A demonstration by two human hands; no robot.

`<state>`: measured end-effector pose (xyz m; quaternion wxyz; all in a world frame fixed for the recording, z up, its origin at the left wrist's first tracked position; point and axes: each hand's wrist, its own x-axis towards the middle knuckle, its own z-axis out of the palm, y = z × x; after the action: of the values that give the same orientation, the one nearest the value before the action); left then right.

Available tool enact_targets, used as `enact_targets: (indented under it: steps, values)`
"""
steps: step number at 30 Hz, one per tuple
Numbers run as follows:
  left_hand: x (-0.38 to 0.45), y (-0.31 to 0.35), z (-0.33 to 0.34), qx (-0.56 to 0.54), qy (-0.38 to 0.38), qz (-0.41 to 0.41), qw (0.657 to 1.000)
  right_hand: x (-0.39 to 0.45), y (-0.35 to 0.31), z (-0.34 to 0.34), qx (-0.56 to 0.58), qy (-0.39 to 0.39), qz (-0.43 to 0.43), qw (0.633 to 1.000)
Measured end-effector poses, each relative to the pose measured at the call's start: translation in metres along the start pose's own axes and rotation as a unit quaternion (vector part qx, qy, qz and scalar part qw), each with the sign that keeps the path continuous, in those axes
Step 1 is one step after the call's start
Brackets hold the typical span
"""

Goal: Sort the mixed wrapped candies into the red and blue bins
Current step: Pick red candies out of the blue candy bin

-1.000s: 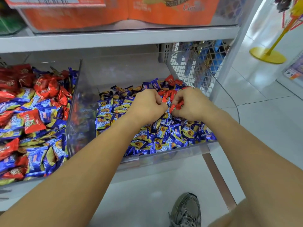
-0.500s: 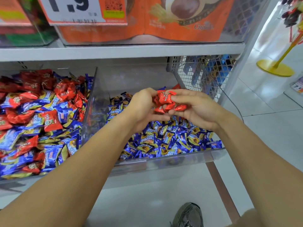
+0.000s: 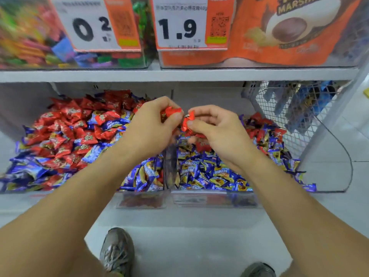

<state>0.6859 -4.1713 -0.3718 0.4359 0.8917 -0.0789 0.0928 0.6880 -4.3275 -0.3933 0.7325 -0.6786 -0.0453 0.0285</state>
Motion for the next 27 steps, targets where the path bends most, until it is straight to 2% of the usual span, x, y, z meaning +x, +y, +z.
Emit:
enact_targets:
  steps: [3, 6, 8, 10, 12, 14, 16, 20, 23, 25, 27]
  values:
    - [-0.008, -0.022, -0.037, 0.119, 0.108, 0.056, 0.985, 0.016, -0.003, 0.041, -0.047, -0.012, -0.04, 0.998]
    - [0.004, -0.054, -0.064, 0.183, 0.169, 0.064, 0.966, 0.045, -0.002, 0.075, -0.178, 0.024, -0.128, 0.975]
    - [0.016, -0.075, -0.072, 0.208, 0.155, 0.066, 0.964, 0.062, -0.002, 0.092, -0.305, 0.029, -0.17, 0.937]
    - [0.023, -0.093, -0.073, 0.217, 0.094, 0.096, 0.967, 0.074, -0.001, 0.101, -0.397, 0.009, -0.173, 0.901]
    - [0.028, -0.105, -0.07, 0.249, 0.043, 0.098, 0.963, 0.077, -0.001, 0.103, -0.432, -0.032, -0.175, 0.884]
    - [0.029, -0.109, -0.069, 0.316, 0.029, 0.074, 0.946, 0.072, -0.002, 0.096, -0.43, -0.054, -0.185, 0.882]
    - [0.028, -0.106, -0.071, 0.341, 0.036, 0.058, 0.938, 0.063, -0.002, 0.079, -0.438, -0.044, -0.189, 0.878]
    - [0.019, -0.089, -0.068, 0.329, 0.082, 0.073, 0.938, 0.046, 0.004, 0.024, -0.457, -0.028, -0.158, 0.875]
    - [0.007, -0.064, -0.04, 0.261, 0.077, 0.166, 0.948, 0.044, 0.011, -0.037, -0.484, 0.015, -0.079, 0.871]
    - [0.0, -0.039, -0.017, 0.157, 0.048, 0.229, 0.959, 0.043, 0.016, -0.08, -0.535, 0.023, 0.008, 0.844]
    - [-0.007, -0.012, 0.006, 0.102, -0.003, 0.279, 0.955, 0.039, 0.026, -0.12, -0.587, 0.018, 0.078, 0.805]
